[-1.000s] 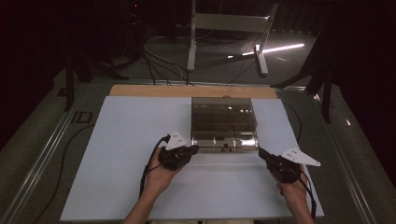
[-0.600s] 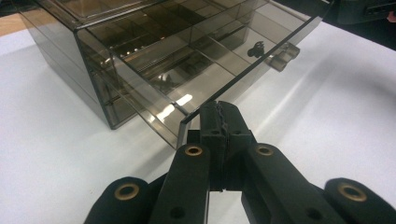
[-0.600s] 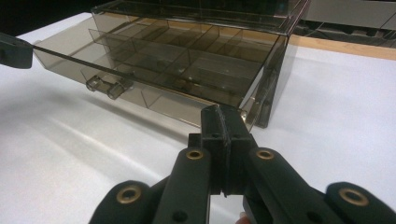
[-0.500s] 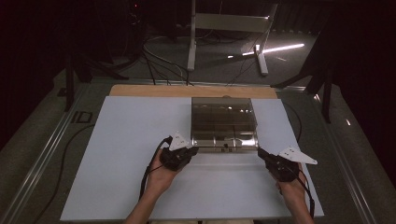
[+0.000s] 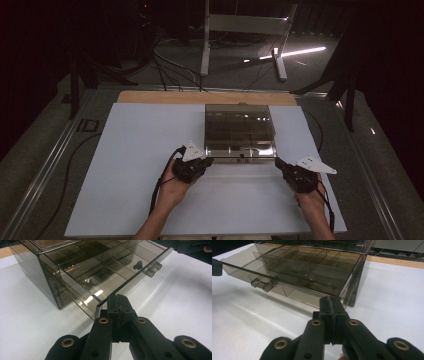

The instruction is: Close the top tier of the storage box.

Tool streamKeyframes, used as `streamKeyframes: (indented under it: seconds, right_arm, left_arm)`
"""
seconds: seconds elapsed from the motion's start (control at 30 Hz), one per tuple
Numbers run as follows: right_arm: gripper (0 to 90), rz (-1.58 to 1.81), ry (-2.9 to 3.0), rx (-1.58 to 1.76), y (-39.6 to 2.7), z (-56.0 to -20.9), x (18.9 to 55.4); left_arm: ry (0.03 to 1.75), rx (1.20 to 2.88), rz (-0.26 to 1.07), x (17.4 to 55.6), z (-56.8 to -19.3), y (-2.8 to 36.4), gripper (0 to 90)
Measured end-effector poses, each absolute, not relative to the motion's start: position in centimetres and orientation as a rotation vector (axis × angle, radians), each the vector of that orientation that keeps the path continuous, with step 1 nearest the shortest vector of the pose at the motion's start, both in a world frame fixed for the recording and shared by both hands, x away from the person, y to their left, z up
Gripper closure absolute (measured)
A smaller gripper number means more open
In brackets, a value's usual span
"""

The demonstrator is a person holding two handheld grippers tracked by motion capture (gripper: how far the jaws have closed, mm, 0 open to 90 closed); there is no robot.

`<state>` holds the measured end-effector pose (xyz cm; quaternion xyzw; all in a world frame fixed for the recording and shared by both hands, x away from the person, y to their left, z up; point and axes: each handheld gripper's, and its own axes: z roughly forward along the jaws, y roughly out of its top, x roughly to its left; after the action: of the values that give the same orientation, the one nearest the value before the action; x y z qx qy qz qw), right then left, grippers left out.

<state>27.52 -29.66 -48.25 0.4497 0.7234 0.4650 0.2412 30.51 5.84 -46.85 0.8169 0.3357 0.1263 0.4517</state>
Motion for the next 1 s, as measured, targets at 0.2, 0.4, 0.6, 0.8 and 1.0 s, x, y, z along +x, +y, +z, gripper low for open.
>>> streamKeyframes:
  seconds: [0.2,0.4,0.6,0.8,1.0]
  right_arm:
    - [89.8,1.275,1.972,1.236,-29.7,-48.3,27.8]
    - [88.9,1.256,1.977,1.255,-29.5,-48.6,28.2]
    - [89.0,1.257,1.973,1.254,-29.3,-48.5,28.5]
    - [90.0,1.258,1.968,1.256,-29.4,-48.5,28.7]
    - [90.0,1.253,1.957,1.268,-29.5,-48.4,28.8]
  left_arm:
    - [0.828,2.022,0.327,30.6,-46.8,5.7,90.0]
    - [0.834,2.015,0.337,30.7,-46.8,5.5,90.0]
    - [0.833,2.054,0.356,30.7,-47.1,5.2,90.0]
    - [0.854,2.061,0.356,31.0,-47.5,5.2,90.0]
    - [0.873,2.048,0.352,31.4,-47.5,5.4,90.0]
